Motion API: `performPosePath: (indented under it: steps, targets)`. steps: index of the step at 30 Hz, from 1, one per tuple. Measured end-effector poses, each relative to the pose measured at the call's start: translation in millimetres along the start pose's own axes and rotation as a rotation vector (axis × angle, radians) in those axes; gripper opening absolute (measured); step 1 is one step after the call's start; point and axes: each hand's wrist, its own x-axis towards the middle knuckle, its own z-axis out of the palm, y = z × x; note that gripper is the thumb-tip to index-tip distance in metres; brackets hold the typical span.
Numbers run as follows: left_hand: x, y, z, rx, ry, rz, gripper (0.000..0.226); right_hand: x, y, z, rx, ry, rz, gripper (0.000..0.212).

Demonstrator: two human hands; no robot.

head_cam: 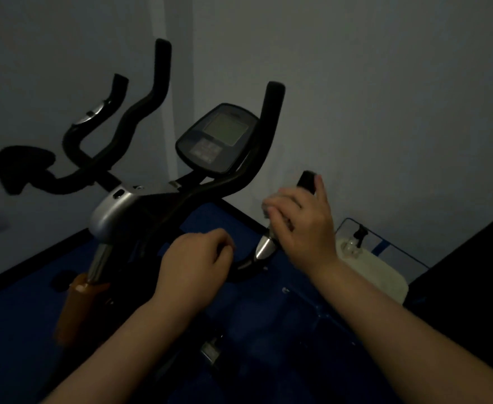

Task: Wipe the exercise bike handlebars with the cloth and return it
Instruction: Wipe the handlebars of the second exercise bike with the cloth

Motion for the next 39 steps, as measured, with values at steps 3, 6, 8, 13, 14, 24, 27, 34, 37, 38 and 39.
performPosePath:
  steps: [3, 6, 8, 13, 14, 24, 27, 34, 37, 38, 39]
  targets:
    - [-14, -8, -13, -0.145, 0.225, -0.055, 0.015, -37, -62, 27, 0.099, -0.091, -0.077, 0.017]
    - [-25, -39, -26, 0.037, 0.396, -0.087, 0.021, -41, -78, 27, 0.148, -0.263, -0.144, 0.029]
    - [-29, -58, -31, 0.090, 0.418, -0.188, 0.020, -39, -62, 16, 0.108, -0.355, -0.136, 0.041]
    - [-31, -65, -19, -0.095, 0.516, -0.334, 0.029, -13, -81, 29, -0.057, -0.635, -0.104, 0.044]
    - [-31, -65, -18, -0.095, 0.529, -0.332, 0.031, 2, -92, 44, -0.019, -0.690, -0.049, 0.043]
    - [-32, -74, -15, -0.206, 0.555, -0.297, 0.027, 29, -92, 61, -0.064, -0.911, 0.069, 0.041]
    - [-34, -72, -15, -0.255, 0.555, -0.299, 0.025, 27, -106, 69, 0.014, -0.813, 0.147, 0.046]
    - [-33, -76, -15, -0.329, 0.536, -0.262, 0.017, 47, -71, 40, 0.263, -0.470, 0.188, 0.034]
    - [-34, -77, -15, -0.350, 0.524, -0.253, 0.017, 72, -82, 56, 0.180, -0.235, 0.244, 0.039]
    - [-34, -77, -15, -0.357, 0.520, -0.251, 0.017, 69, -90, 63, 0.120, -0.226, 0.244, 0.034]
    - [-34, -77, -16, -0.366, 0.518, -0.247, 0.017, 62, -97, 70, 0.097, -0.217, 0.230, 0.028]
